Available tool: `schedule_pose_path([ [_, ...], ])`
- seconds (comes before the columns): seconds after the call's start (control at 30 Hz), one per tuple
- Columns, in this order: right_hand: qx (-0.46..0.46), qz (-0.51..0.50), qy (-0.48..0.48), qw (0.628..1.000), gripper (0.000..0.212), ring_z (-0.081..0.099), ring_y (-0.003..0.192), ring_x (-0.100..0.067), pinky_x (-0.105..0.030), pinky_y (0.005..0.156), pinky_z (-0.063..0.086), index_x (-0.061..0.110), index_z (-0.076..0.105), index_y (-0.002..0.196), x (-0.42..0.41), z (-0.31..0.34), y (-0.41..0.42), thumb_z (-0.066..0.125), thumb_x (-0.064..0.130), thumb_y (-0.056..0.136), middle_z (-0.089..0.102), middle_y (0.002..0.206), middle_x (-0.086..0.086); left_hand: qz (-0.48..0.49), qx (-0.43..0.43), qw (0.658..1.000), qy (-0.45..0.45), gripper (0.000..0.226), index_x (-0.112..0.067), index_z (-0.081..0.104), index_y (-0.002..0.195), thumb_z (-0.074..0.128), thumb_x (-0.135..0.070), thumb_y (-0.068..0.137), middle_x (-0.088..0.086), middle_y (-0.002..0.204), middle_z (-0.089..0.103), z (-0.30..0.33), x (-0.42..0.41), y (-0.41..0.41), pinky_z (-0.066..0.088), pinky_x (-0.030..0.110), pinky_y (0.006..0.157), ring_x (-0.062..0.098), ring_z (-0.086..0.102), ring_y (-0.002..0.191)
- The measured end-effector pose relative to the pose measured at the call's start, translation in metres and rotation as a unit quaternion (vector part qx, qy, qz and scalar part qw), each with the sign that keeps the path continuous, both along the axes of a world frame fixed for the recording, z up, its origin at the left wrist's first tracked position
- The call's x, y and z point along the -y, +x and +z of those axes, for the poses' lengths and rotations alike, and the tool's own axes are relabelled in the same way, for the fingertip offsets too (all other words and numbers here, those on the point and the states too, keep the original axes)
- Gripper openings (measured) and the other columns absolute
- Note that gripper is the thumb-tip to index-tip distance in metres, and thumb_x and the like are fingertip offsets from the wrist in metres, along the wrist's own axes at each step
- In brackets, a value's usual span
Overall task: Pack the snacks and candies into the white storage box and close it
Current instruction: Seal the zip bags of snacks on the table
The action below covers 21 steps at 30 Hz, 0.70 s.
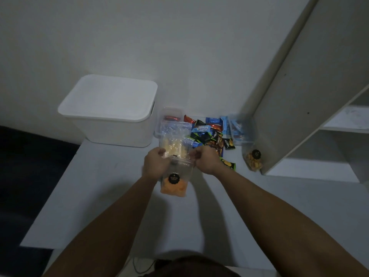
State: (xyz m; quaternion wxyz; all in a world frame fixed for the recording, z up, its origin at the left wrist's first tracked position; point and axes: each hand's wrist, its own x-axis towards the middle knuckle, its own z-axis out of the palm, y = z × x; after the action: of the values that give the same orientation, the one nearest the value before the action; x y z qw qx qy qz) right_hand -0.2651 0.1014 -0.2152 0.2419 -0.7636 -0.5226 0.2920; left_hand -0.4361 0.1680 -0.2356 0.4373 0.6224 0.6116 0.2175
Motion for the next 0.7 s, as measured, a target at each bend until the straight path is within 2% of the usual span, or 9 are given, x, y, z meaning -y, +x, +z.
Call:
schedule_pose_path([
  [0.13, 0.012, -0.041, -0.001, 0.999, 0.014, 0.065, 0.088, -0.019, -0.033, 0.081, 0.054, 0.010, 0.072, 0.092, 0.005, 0.006, 0.024, 0.064, 0.003, 0.084, 0.072, 0.095, -0.008, -0.029, -0.077, 0.985, 0.153, 0.038, -0.025, 0.065, 0.111, 0.069, -0.019, 0.074, 0.003, 0.112, 0.061, 0.013, 0.003, 0.019, 0.052, 0.041, 0.090, 0.023, 0.060, 0.101],
  [0.23, 0.028, -0.092, -0.022, 0.995, 0.011, 0.064, 0.093, -0.019, -0.034, 0.084, 0.053, 0.008, 0.071, 0.095, 0.012, 0.017, 0.049, 0.067, 0.010, 0.086, 0.071, 0.100, -0.007, -0.077, -0.055, 0.977, 0.192, 0.030, -0.021, 0.066, 0.110, 0.069, -0.018, 0.080, 0.003, 0.112, 0.063, 0.029, 0.008, 0.049, 0.052, 0.038, 0.088, 0.019, 0.059, 0.100],
  [0.37, 0.103, -0.195, -0.060, 0.974, 0.016, 0.062, 0.092, -0.024, -0.029, 0.075, 0.048, 0.011, 0.068, 0.099, 0.028, 0.036, 0.091, 0.066, 0.015, 0.084, 0.066, 0.097, -0.008, -0.171, -0.009, 0.979, 0.113, 0.022, -0.013, 0.069, 0.105, 0.068, -0.011, 0.083, 0.004, 0.105, 0.068, 0.040, 0.012, 0.096, 0.052, 0.030, 0.085, 0.016, 0.061, 0.095],
  [0.43, 0.139, -0.257, -0.082, 0.953, 0.026, 0.062, 0.093, -0.029, -0.031, 0.074, 0.048, 0.010, 0.066, 0.108, 0.037, 0.043, 0.108, 0.063, 0.015, 0.082, 0.066, 0.103, -0.012, -0.222, -0.001, 0.972, 0.081, 0.018, -0.013, 0.070, 0.099, 0.069, -0.011, 0.081, 0.003, 0.098, 0.069, 0.042, 0.014, 0.116, 0.050, 0.027, 0.082, 0.015, 0.062, 0.090],
  [0.5, 0.168, -0.278, -0.105, 0.940, 0.029, 0.062, 0.098, -0.031, -0.032, 0.073, 0.045, 0.009, 0.063, 0.112, 0.044, 0.048, 0.121, 0.060, 0.014, 0.084, 0.065, 0.109, -0.014, -0.262, 0.000, 0.963, 0.063, 0.016, -0.011, 0.071, 0.095, 0.070, -0.008, 0.080, 0.005, 0.094, 0.071, 0.043, 0.016, 0.135, 0.051, 0.026, 0.079, 0.017, 0.064, 0.086],
  [0.6, 0.198, -0.291, -0.135, 0.926, 0.032, 0.060, 0.109, -0.034, -0.036, 0.082, 0.049, 0.007, 0.060, 0.116, 0.052, 0.049, 0.138, 0.060, 0.016, 0.084, 0.062, 0.119, -0.016, -0.285, 0.001, 0.957, 0.053, 0.014, -0.008, 0.073, 0.093, 0.072, -0.009, 0.079, 0.008, 0.092, 0.072, 0.045, 0.020, 0.162, 0.052, 0.029, 0.082, 0.019, 0.065, 0.087],
  [0.7, 0.187, -0.303, -0.155, 0.922, 0.036, 0.058, 0.116, -0.035, -0.037, 0.089, 0.049, 0.007, 0.058, 0.119, 0.057, 0.045, 0.149, 0.062, 0.017, 0.084, 0.060, 0.124, -0.016, -0.285, 0.014, 0.958, 0.034, 0.012, -0.006, 0.073, 0.092, 0.072, -0.010, 0.080, 0.008, 0.092, 0.071, 0.046, 0.023, 0.185, 0.050, 0.029, 0.086, 0.016, 0.062, 0.086],
])
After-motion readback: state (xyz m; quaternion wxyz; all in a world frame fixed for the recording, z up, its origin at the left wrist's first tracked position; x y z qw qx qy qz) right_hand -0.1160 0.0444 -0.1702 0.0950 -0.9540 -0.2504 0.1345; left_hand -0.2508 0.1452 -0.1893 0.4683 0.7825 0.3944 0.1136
